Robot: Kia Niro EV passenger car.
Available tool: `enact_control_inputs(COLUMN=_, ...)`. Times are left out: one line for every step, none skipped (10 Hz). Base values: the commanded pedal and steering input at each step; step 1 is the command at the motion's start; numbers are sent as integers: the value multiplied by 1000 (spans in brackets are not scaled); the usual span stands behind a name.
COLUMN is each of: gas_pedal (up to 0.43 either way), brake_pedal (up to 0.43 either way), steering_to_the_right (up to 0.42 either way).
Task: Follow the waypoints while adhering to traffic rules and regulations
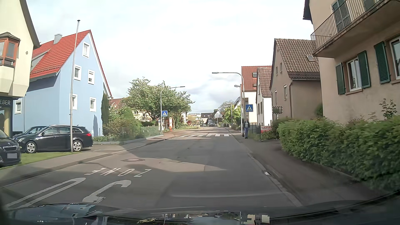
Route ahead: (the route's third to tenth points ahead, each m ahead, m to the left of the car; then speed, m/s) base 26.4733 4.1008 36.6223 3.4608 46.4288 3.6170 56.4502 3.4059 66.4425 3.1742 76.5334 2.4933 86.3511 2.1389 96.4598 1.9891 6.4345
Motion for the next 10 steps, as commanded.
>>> enact_control_inputs(gas_pedal=67, brake_pedal=0, steering_to_the_right=13)
enact_control_inputs(gas_pedal=67, brake_pedal=0, steering_to_the_right=11)
enact_control_inputs(gas_pedal=67, brake_pedal=0, steering_to_the_right=10)
enact_control_inputs(gas_pedal=67, brake_pedal=0, steering_to_the_right=10)
enact_control_inputs(gas_pedal=67, brake_pedal=0, steering_to_the_right=10)
enact_control_inputs(gas_pedal=67, brake_pedal=0, steering_to_the_right=10)
enact_control_inputs(gas_pedal=67, brake_pedal=0, steering_to_the_right=9)
enact_control_inputs(gas_pedal=67, brake_pedal=0, steering_to_the_right=10)
enact_control_inputs(gas_pedal=67, brake_pedal=0, steering_to_the_right=9)
enact_control_inputs(gas_pedal=67, brake_pedal=0, steering_to_the_right=9)
